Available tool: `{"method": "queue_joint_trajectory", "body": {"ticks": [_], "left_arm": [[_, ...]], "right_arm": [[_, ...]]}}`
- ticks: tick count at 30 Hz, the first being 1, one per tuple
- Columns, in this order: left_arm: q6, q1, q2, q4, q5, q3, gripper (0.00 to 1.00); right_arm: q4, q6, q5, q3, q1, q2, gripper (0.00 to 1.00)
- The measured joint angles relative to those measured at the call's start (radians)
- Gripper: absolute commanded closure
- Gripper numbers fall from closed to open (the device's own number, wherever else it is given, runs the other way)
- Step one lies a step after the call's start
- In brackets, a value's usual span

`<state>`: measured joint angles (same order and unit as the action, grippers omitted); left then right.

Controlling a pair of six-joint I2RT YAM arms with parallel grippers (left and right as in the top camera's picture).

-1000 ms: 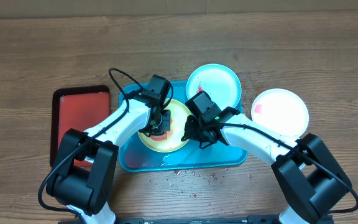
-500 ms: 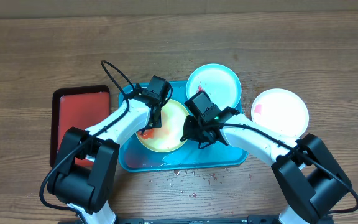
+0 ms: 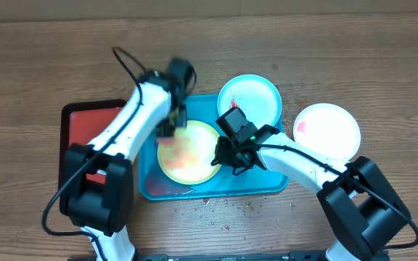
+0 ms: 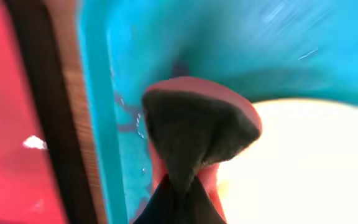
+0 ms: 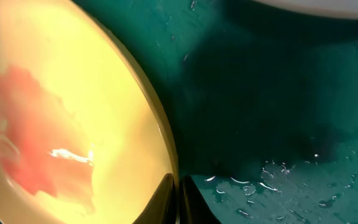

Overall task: Clean dirty plates on tray and stack at the side
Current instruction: 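Lift the left sponge away and raise the yellow plate with right gripper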

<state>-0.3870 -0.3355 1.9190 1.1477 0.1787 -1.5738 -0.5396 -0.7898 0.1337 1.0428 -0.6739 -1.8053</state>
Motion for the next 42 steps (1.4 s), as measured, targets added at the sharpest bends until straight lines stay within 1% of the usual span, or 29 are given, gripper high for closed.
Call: {"method": "queue_joint_trajectory", "body": {"ticks": [4, 5, 6, 9, 11, 14, 16, 23, 28, 31, 35, 40, 42], "left_arm": [[0.035, 0.015, 0.000, 0.107, -0.034, -0.184, 0.96], [0.048, 0.016, 0.000, 0.134, -0.040, -0.227, 0.96], [0.055, 0.016, 0.000, 0.154, -0.045, -0.262, 0.96], [0.071, 0.016, 0.000, 0.183, -0.058, -0.340, 0.96], [0.077, 0.016, 0.000, 0.185, -0.061, -0.362, 0.96], [0.078, 0.016, 0.000, 0.188, -0.068, -0.369, 0.96], [0.082, 0.016, 0.000, 0.189, -0.076, -0.368, 0.96], [0.103, 0.016, 0.000, 0.194, -0.087, -0.369, 0.96], [0.107, 0.016, 0.000, 0.211, -0.090, -0.369, 0.95], [0.107, 0.016, 0.000, 0.217, -0.091, -0.369, 0.96], [0.107, 0.016, 0.000, 0.218, -0.093, -0.369, 0.96], [0.107, 0.016, 0.000, 0.218, -0.093, -0.369, 0.96], [0.107, 0.016, 0.000, 0.218, -0.093, -0.369, 0.96]], "right_arm": [[-0.010, 0.005, -0.008, -0.002, 0.000, 0.000, 0.85], [-0.009, 0.004, -0.009, -0.002, 0.000, 0.000, 0.82], [-0.006, 0.003, -0.010, -0.002, 0.000, 0.000, 0.81], [0.008, 0.001, -0.006, -0.002, 0.000, 0.000, 0.80], [0.008, -0.003, -0.005, -0.002, 0.000, 0.000, 0.81], [0.011, -0.022, 0.015, -0.002, 0.000, -0.010, 0.87], [0.017, -0.033, 0.038, -0.002, 0.000, -0.028, 0.96], [0.000, -0.042, 0.099, 0.008, 0.008, -0.036, 0.96], [-0.151, 0.013, 0.092, 0.058, 0.007, -0.036, 0.96], [-0.275, 0.048, 0.014, 0.111, 0.001, -0.010, 0.96], [-0.375, 0.080, -0.153, 0.150, -0.026, 0.079, 0.96], [-0.463, 0.096, -0.431, 0.170, -0.138, 0.206, 0.96], [-0.492, 0.092, -0.513, 0.170, -0.177, 0.230, 0.96]]}}
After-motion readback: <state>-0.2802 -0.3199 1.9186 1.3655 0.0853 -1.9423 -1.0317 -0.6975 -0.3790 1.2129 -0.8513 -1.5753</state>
